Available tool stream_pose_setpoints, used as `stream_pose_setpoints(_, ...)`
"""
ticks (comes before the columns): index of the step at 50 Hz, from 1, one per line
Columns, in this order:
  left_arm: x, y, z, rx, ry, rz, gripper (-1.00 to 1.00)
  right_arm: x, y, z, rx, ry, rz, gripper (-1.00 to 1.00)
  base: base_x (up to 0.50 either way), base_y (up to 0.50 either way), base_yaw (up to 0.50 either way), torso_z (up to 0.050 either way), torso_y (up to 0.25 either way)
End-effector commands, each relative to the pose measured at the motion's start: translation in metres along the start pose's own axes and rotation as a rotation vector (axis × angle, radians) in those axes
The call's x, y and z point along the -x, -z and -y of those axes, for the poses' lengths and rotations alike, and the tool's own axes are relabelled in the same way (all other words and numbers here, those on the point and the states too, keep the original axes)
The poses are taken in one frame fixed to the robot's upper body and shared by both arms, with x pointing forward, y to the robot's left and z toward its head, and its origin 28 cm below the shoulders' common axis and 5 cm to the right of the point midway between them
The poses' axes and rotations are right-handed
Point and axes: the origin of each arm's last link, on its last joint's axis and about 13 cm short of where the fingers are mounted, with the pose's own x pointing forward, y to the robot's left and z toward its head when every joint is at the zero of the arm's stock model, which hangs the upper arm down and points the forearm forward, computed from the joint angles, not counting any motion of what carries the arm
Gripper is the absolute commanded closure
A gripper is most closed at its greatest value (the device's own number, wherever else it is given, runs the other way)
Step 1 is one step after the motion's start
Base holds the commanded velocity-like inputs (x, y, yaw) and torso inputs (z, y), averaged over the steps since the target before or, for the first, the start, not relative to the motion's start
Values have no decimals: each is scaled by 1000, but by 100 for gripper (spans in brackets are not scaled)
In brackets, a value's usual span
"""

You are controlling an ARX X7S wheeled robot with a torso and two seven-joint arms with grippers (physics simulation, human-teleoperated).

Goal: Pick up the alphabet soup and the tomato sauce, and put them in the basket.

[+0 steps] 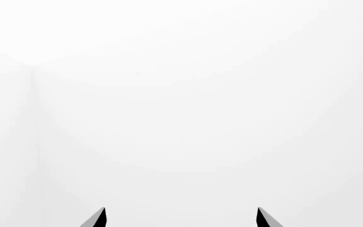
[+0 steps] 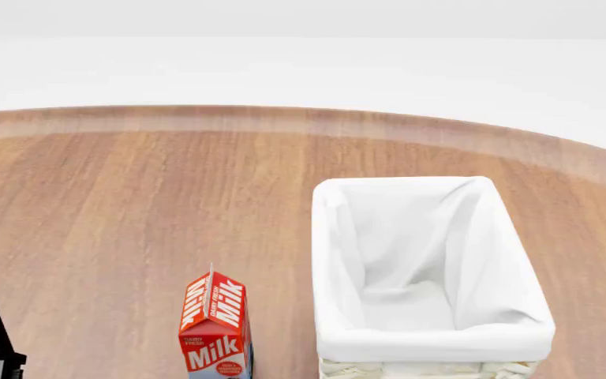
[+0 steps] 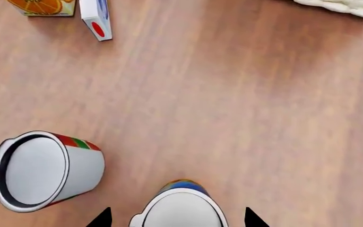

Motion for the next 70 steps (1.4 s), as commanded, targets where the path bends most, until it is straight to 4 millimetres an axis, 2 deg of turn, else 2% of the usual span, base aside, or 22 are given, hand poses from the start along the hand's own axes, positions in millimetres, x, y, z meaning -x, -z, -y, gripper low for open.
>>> stream_pose_setpoints(1, 0, 1, 0, 2, -1, -1, -100, -6, 3, 2, -14, 5, -12, -100, 0, 0, 0, 0, 0)
stream_pose_setpoints(50, 1, 2, 0, -1, -1, -2, -100, -28, 21, 0, -56, -23, -60, -100, 0, 0, 0, 0, 0)
stream_pose_setpoints(68, 1, 2, 1, -1, -1, -3, -100, -29, 23, -2, -58, -34, -60, -100, 0, 0, 0, 0, 0)
stream_pose_setpoints(69, 1, 2, 1, 0, -1, -3, -100, -28, 23, -2, -55, -36, -56, 100, 0, 0, 0, 0, 0)
stream_pose_setpoints(70, 1, 2, 1, 1, -1, -3, -100, -28, 24, -3, -54, -37, -56, 100, 0, 0, 0, 0, 0)
